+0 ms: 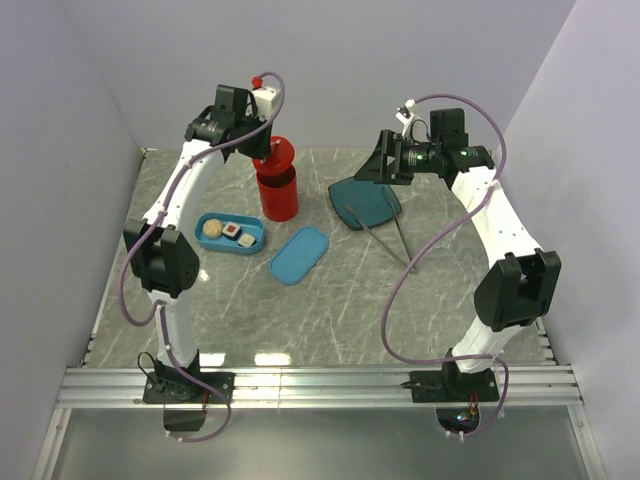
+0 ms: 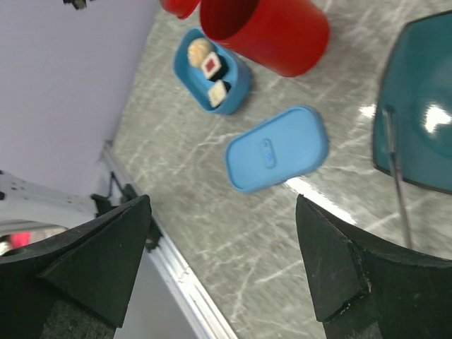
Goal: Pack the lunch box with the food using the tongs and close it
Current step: Put the lid back on the lunch box, then pick up the lid of the lunch box with the right arm, then pass the lid of the lunch box from the right arm to the left, then pass the lid of the lunch box from the left arm to the right
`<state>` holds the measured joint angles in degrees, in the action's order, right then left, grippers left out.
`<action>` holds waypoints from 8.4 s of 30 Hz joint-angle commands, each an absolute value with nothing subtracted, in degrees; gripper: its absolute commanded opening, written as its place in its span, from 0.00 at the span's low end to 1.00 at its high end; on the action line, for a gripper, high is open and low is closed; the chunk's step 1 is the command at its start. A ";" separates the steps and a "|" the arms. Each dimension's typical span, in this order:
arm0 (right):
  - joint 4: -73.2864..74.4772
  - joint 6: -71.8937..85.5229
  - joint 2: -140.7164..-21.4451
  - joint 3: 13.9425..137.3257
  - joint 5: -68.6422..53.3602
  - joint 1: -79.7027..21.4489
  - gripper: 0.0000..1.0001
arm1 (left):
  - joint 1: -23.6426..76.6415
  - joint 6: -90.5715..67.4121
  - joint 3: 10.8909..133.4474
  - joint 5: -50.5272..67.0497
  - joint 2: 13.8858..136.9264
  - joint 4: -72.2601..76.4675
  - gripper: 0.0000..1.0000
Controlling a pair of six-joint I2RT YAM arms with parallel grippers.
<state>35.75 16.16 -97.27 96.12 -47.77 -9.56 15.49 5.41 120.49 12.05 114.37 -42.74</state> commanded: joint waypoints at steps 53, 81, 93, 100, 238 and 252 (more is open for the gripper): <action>43.77 0.62 -95.10 95.36 -42.37 -10.89 0.91 | 18.02 11.96 126.57 13.25 114.36 -49.67 0.58; 39.29 -9.14 -117.24 100.98 -7.30 -36.29 0.46 | -8.52 3.52 72.97 55.98 82.97 -24.71 0.54; 36.65 -7.91 -124.10 104.41 -2.99 -36.39 0.39 | -8.61 3.52 65.40 56.51 76.64 -18.64 0.55; 37.88 -7.91 -128.05 107.31 -4.31 -36.12 0.36 | -8.70 -2.11 59.33 57.83 76.11 -12.40 0.55; 37.35 14.68 -104.76 92.11 -67.32 -25.75 0.65 | 40.95 76.11 29.37 13.36 39.82 11.95 0.00; 31.21 20.82 -107.05 90.26 -76.53 -30.32 0.30 | 44.12 82.53 23.73 9.14 35.69 15.30 0.00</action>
<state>35.38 17.82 -106.63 89.36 -69.65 -29.21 43.68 80.44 24.21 10.44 36.14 11.84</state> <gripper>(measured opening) 0.380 0.115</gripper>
